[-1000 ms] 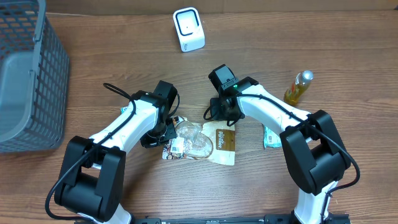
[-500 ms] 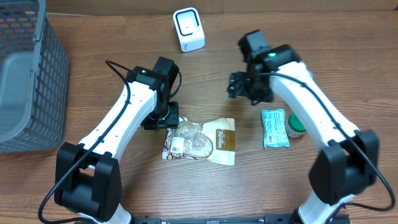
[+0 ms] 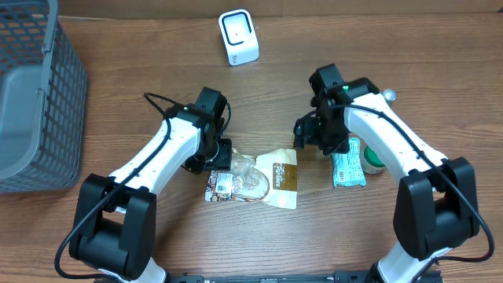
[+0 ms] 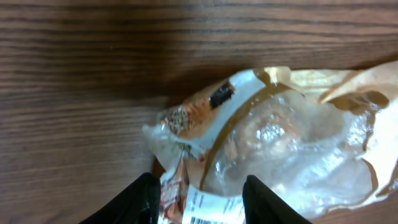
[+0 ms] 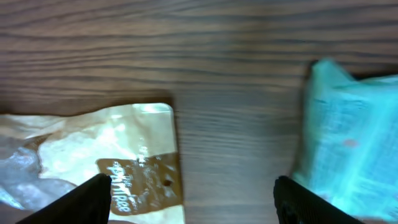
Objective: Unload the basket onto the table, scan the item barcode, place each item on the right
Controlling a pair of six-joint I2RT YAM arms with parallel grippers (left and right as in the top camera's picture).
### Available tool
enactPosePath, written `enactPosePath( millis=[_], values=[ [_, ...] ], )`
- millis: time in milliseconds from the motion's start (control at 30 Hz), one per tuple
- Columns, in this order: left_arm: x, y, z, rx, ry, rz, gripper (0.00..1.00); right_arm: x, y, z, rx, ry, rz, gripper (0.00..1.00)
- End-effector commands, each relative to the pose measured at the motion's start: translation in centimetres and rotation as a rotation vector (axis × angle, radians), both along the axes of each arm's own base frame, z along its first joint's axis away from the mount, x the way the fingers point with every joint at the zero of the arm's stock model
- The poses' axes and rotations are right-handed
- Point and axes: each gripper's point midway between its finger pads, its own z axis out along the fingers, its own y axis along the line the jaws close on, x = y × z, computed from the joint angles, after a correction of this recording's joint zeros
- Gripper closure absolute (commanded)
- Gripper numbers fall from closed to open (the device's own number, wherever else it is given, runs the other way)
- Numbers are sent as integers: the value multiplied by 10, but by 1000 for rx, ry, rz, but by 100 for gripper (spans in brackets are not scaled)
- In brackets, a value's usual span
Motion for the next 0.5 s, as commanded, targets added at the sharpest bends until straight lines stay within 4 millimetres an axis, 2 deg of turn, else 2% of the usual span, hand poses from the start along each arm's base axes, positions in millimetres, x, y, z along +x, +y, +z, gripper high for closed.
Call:
enactPosePath(
  millis=[0,333,467],
  values=[
    [-1,-1,-4,1,-13,32,56,-12,18,-7,105,45,25,20],
    [-4,4,-22,15,-26,57,58,-30,16,-30,118,88,24,19],
    [-7,7,-27,28,-16,75,58,-37,31,-35,224,97,71,19]
  ],
)
